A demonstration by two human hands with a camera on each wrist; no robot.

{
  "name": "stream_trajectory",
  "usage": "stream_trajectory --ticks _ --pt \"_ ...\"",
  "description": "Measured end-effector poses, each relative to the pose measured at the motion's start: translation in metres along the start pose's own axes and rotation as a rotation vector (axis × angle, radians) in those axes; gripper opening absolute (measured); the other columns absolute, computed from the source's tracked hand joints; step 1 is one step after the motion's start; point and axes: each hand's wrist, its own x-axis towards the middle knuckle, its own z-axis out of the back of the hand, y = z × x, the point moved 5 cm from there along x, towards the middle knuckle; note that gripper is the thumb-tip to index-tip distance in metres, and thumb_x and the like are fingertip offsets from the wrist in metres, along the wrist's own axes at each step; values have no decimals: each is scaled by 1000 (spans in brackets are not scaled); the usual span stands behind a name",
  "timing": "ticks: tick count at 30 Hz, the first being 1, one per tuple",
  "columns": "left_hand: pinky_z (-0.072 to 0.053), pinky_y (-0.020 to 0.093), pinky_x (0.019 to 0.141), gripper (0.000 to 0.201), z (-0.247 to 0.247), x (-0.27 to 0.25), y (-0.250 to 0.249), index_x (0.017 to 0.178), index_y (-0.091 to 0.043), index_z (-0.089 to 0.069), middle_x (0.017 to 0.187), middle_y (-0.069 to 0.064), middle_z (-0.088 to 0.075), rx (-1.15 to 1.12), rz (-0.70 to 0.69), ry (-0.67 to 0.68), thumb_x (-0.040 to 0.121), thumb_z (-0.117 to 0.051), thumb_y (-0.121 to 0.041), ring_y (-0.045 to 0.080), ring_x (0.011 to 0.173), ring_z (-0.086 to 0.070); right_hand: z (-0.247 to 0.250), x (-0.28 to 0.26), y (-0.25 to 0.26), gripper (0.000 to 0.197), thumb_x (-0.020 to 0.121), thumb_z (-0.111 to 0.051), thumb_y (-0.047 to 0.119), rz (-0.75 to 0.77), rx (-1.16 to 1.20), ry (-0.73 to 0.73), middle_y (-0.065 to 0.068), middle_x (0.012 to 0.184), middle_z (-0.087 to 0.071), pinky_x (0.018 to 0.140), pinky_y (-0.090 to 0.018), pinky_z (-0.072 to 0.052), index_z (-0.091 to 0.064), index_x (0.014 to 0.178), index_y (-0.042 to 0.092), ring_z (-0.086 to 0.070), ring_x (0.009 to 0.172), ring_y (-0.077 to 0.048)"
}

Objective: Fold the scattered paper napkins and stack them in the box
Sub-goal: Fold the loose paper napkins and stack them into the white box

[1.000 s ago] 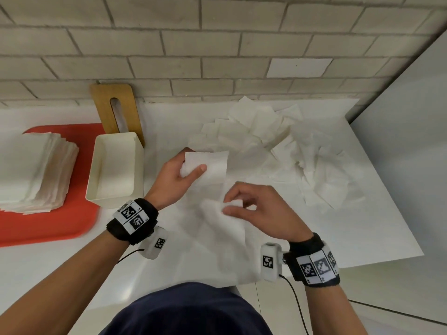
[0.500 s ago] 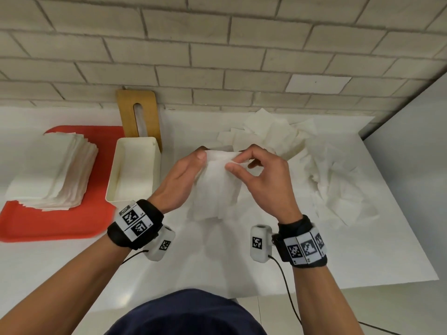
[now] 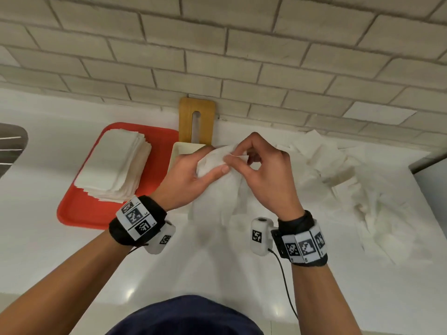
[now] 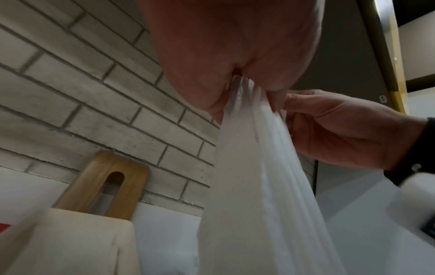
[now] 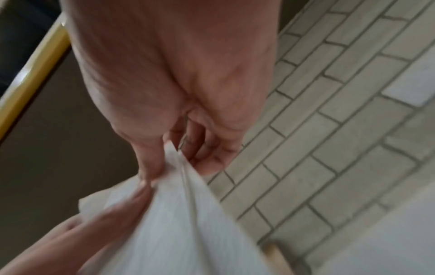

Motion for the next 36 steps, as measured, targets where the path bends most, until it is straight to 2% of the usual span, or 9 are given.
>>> stream_trajectory --ticks 4,6,10,14,16,21,29,33,36 --pt "-58 36 75 25 36 5 10 120 -18 -71 99 -10 -77 -36 87 -47 103 -70 -37 11 88 -74 -54 -2 -7 26 98 -72 47 -61 215 -68 4 130 -56 105 -38 -54 -74 113 26 -57 131 -17" --pt "-58 31 73 15 51 8 17 111 -25 -70 95 -9 -77 -61 153 -75 103 -69 -38 11 85 -74 -85 -10 -17 34 98 -72 46 -70 300 -3 7 141 -54 115 -45 -49 -76 125 27 -48 145 -19" --pt "-54 22 69 6 73 14 31 98 -38 -66 90 -16 -75 -110 188 -65 103 -68 -40 7 85 -74 -119 -21 -30 20 99 -77 35 -204 445 89 -5 111 -70 97 -56 -56 -79 92 16 -69 108 -24" --pt "-53 22 62 17 85 17 42 88 -41 -63 86 -12 -74 -111 202 -44 104 -68 -39 9 80 -74 -121 -15 -29 35 103 -72 25 -250 445 -8 6 83 -67 73 -36 -52 -59 73 36 -64 78 -13" --pt "-54 24 62 17 84 21 47 89 -36 -62 85 -9 -74 -133 212 -35 104 -67 -41 12 80 -74 -128 -13 -31 35 103 -72 30 -274 393 -51 1 74 -58 63 -37 -45 -52 75 30 -55 69 -15" --pt "-52 29 62 21 76 34 61 89 -27 -59 81 -8 -68 -178 195 -66 107 -64 -37 12 74 -67 -148 -19 -33 30 107 -66 23 -299 458 -203 1 104 -59 85 -35 -59 -36 112 25 -68 97 -13" --pt "-50 28 63 24 62 47 80 87 -20 -53 81 -4 -61 -326 215 -34 108 -63 -21 12 74 -61 -156 -21 -48 50 102 -72 21 -342 422 -283 -1 148 -42 113 -27 -46 -30 130 19 -48 141 -14" --pt "-52 24 63 21 60 56 90 91 -27 -55 86 -14 -65 -262 180 -37 106 -67 -19 7 79 -64 -155 -15 -49 47 102 -69 3 -312 507 -223 25 126 -54 101 -36 -54 -30 117 25 -64 121 -12" --pt "-50 19 79 20 66 70 101 112 -19 -51 106 -25 -60 -136 90 -50 105 -69 -20 1 98 -63 -155 -17 -52 32 103 -68 8 -274 356 -151 17 117 -57 98 -33 -54 -43 117 23 -65 112 -15"
